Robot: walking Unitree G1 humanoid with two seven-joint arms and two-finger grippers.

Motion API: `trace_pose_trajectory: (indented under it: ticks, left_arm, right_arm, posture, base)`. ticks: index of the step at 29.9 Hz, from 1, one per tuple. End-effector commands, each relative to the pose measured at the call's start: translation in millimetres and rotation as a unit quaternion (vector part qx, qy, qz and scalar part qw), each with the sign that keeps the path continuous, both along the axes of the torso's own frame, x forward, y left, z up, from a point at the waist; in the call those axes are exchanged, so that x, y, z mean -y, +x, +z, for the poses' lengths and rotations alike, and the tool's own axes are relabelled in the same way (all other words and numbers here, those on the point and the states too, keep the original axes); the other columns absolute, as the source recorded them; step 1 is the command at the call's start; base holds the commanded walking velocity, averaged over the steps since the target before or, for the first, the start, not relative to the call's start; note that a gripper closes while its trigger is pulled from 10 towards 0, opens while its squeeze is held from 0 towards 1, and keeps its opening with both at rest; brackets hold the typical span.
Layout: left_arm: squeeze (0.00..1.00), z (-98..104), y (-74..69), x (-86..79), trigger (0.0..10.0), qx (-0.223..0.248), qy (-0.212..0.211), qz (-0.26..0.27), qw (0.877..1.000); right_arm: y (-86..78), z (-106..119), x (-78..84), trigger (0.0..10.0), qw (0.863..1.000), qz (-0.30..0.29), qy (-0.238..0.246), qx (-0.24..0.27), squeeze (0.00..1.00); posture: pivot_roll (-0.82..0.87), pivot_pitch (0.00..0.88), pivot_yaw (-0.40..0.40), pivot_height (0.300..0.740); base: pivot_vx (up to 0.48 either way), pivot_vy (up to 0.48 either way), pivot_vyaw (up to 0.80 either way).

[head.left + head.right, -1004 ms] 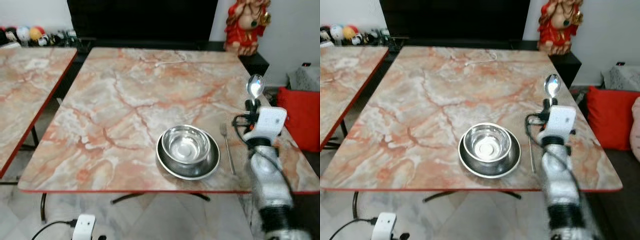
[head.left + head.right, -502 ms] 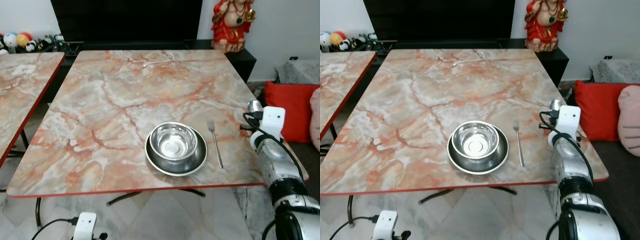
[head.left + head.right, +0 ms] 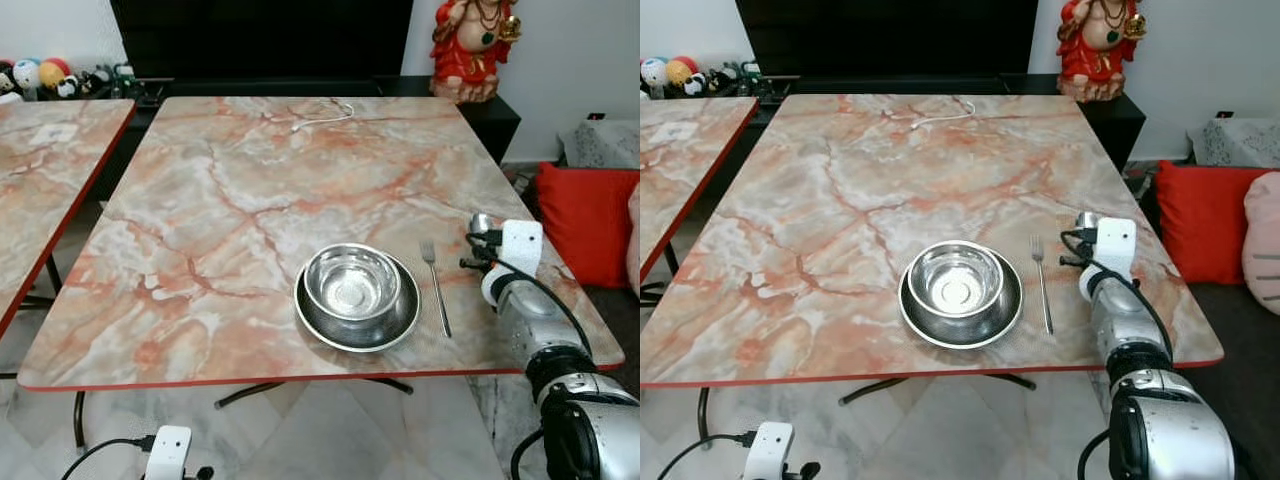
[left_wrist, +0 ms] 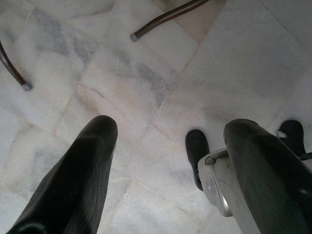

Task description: Setting the table

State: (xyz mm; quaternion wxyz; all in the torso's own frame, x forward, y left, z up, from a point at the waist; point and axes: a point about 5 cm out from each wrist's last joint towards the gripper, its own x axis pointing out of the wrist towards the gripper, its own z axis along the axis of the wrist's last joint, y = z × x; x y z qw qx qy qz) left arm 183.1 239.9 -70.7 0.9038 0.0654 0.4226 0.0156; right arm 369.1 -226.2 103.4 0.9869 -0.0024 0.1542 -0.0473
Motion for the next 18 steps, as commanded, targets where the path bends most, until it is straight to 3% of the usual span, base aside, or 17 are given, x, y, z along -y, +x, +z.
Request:
trace_pose_trajectory:
  ticks: [1, 18]
  left_arm:
    - [0.0, -2.4, -6.9, -4.6, 10.0, -0.012, 0.003, 0.006, 1.0]
    - [0.0, -2.7, -9.3, -7.2, 10.0, -0.015, 0.006, 0.009, 1.0]
  right_arm:
    - [4.0, 5.4, -4.9, 10.0, 1.0, 0.011, 0.001, 0.011, 0.0]
    - [-1.6, -10.5, -14.4, 10.0, 1.0, 0.012, -0.007, -0.005, 0.0]
  posture:
    - [0.09, 0.033, -0.026, 0.74]
    - [0.1, 0.033, -0.027, 0.74]
  base:
    - [0.0, 0.0, 0.0]
    - [0.0, 0.0, 0.0]
